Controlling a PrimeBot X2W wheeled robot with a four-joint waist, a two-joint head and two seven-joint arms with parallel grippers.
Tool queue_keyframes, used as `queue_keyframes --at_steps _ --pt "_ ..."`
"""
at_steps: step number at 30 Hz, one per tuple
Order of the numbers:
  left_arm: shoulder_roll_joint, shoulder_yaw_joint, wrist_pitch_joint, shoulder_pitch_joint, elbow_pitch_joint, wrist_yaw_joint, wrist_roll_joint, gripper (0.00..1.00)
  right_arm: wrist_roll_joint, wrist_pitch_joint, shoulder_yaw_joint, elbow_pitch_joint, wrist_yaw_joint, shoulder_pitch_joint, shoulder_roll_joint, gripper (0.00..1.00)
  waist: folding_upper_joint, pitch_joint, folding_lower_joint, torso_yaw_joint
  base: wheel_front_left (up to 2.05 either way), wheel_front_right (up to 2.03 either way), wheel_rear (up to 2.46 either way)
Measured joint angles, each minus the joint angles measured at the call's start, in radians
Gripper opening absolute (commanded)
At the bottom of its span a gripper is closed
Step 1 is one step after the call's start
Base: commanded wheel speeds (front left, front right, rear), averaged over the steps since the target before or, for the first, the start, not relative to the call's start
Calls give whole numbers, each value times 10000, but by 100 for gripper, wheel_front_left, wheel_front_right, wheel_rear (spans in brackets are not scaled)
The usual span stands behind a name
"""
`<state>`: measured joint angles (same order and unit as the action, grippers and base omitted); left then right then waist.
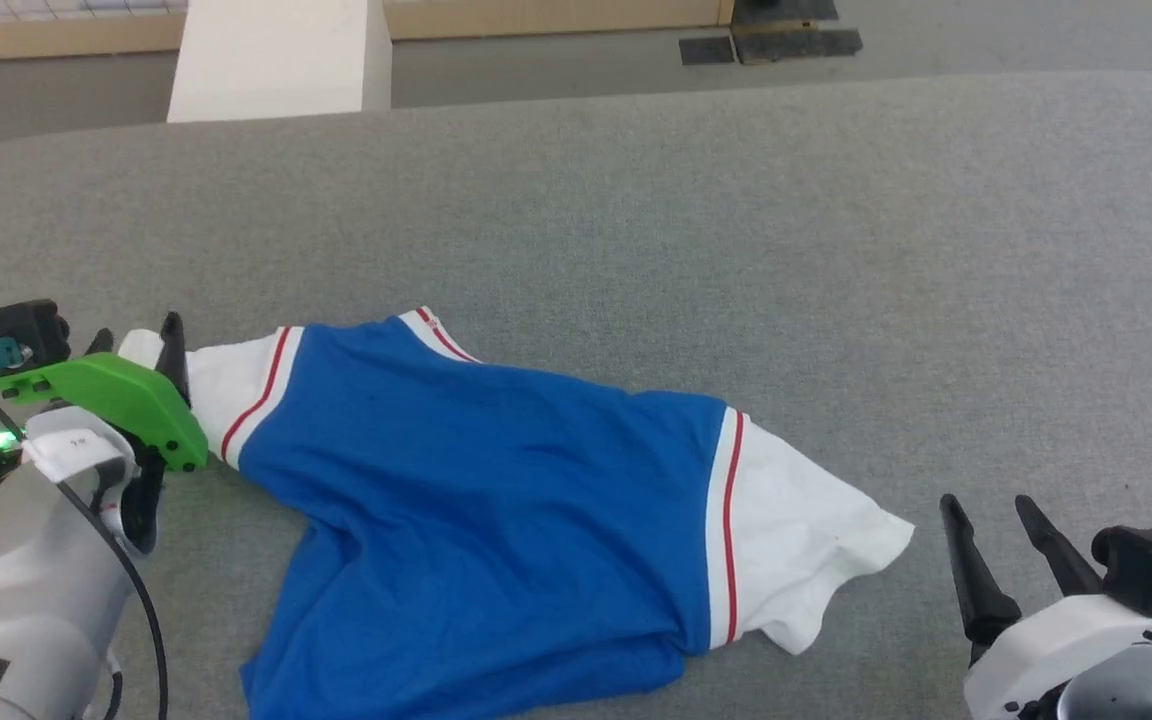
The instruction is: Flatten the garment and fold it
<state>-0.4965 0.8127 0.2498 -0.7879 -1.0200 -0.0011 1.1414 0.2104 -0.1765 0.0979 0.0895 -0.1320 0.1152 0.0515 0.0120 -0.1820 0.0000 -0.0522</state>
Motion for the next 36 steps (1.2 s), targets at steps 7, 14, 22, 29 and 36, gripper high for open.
queue_keyframes --at_steps 7,14,22,29,36 --pt "-376 -2596 79 1630 3940 848 -2169 100 -2 -98 123 31 0 320 0 100 0 539 0 261 0 0 0" --pt "280 -4750 81 5482 7572 1490 -4443 100 -88 -336 215 -6 0 496 0 100 0 975 0 584 0 0 0" --pt "1022 -5639 81 7318 8972 1499 -5630 100 -690 -1534 272 -259 0 377 65 100 0 1239 0 1040 0 0 0" --pt "1467 -5862 81 7665 9263 1243 -6092 100 328 -3718 -265 -1206 0 -659 1218 100 0 1239 0 1522 0 0 0" --pt "1894 -5900 81 7612 9332 993 -6328 100 1515 -5563 -1342 -2579 0 -1993 2180 100 0 891 0 1860 0 0 0"
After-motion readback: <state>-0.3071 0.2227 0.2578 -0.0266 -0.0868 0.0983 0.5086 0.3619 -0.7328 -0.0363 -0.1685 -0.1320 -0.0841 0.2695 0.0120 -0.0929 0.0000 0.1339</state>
